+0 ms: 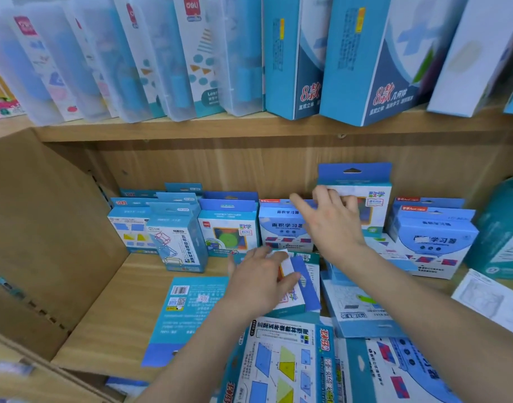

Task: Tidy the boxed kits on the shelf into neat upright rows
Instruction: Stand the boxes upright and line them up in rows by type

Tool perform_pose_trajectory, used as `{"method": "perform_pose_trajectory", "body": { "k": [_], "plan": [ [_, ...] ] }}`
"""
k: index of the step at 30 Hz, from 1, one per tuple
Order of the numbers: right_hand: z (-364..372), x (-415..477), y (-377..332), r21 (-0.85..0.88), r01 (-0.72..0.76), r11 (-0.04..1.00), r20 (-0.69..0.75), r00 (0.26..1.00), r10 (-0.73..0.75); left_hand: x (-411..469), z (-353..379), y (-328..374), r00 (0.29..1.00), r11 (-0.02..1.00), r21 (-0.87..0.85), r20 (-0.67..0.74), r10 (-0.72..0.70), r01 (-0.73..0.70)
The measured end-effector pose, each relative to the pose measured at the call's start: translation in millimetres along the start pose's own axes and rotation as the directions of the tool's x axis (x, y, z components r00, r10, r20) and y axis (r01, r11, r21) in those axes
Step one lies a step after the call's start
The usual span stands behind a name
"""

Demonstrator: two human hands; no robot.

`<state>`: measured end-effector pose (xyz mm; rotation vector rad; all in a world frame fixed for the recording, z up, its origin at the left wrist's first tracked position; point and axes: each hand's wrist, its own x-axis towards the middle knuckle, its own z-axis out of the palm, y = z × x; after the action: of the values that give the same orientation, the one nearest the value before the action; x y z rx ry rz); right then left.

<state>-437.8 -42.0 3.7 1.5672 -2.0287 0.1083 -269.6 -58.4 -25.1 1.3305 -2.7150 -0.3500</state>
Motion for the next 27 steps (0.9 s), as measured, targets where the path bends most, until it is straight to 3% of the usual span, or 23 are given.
{"method": "perform_pose_trajectory", "body": {
  "k": [4,8,11,16,19,21,23,24,27],
  "plan": [
    [1.9,1.5,1.4,-0.009,0.071,0.997,-0.036,0.997,-0.071,22.1,9.9,10.2,0.995,0.994,0.083,0.075,0.071,-0.077],
    [2.0,1.8,2.9,-0.065,0.118,0.991,0.057,0.992,-0.114,33.7,14.7,13.9,0.990,0.991,0.106,0.126,0.064,-0.077],
    [-3.9,6.3,6.9,0.108,0.162,0.981,0.170,0.969,-0.179,33.4,16.1,13.4,0.990,0.993,0.085,0.127,0.068,-0.079],
    [-11.5,7.0,10.0,0.378,0.046,0.925,0.295,0.941,-0.168,30.3,14.2,11.6,0.993,0.993,-0.002,-0.015,0.121,-0.121],
    [-20.9,-2.3,17.5,0.630,-0.122,0.767,0.292,0.953,-0.088,28.6,7.6,11.7,0.987,0.987,-0.046,-0.055,0.149,-0.152],
    [-30.9,-14.4,30.4,0.792,-0.255,0.555,0.282,0.959,0.038,22.7,1.4,6.0,0.981,0.977,-0.136,-0.132,0.145,-0.163],
    [-43.5,-36.4,46.1,0.882,-0.342,0.324,0.324,0.940,0.109,7.6,-6.0,-3.9,0.974,0.963,-0.250,-0.223,0.049,-0.105],
    [-50.7,-51.1,52.2,0.889,-0.367,0.272,0.348,0.930,0.118,-2.7,-8.8,-9.5,0.967,0.957,-0.283,-0.253,-0.009,-0.065],
    [-67.0,-98.1,51.2,0.882,-0.366,0.298,0.357,0.930,0.088,-33.5,-8.9,-24.2,0.953,0.954,-0.299,-0.277,-0.126,0.039]
  ]
}}
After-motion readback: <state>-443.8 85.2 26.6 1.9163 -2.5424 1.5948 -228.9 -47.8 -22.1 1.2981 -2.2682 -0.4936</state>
